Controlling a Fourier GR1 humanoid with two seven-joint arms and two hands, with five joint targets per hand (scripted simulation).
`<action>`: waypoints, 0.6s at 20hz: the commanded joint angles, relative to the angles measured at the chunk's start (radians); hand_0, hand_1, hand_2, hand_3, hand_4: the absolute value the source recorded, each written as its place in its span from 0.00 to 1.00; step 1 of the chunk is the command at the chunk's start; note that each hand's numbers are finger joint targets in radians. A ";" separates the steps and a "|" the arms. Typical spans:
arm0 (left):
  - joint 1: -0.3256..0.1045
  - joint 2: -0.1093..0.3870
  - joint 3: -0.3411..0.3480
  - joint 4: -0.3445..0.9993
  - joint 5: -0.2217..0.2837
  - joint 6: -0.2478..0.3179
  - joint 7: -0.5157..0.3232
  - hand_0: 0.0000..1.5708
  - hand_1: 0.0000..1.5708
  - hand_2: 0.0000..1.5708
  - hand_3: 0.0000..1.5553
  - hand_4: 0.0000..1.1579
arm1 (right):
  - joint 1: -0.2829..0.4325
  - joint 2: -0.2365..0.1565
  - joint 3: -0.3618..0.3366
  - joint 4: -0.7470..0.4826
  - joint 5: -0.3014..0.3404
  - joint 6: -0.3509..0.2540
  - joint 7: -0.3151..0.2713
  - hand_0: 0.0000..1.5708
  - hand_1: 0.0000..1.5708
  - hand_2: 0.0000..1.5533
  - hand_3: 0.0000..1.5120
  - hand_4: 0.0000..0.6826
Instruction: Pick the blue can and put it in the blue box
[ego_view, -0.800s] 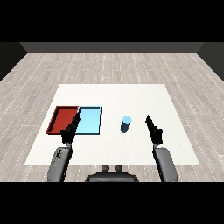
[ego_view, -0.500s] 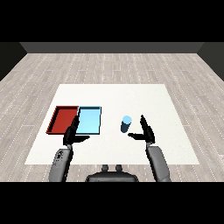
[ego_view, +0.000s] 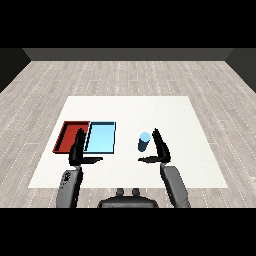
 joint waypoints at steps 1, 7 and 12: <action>0.058 -0.013 -0.003 -0.020 0.013 -0.023 -0.054 0.00 0.00 0.00 0.00 0.00 | -0.026 0.007 -0.020 0.005 -0.013 0.015 -0.016 0.00 0.00 0.00 0.00 0.00; 0.055 0.007 0.009 -0.038 0.013 -0.033 -0.042 0.00 0.00 0.00 0.00 0.00 | 0.068 -0.053 -0.048 -0.066 -0.069 0.101 -0.038 0.00 0.00 0.00 0.00 0.00; -0.019 -0.032 0.003 0.111 -0.028 0.002 -0.130 0.00 0.00 0.00 0.00 0.00 | -0.013 -0.016 -0.042 0.004 -0.032 0.041 -0.032 0.00 0.00 0.00 0.00 0.00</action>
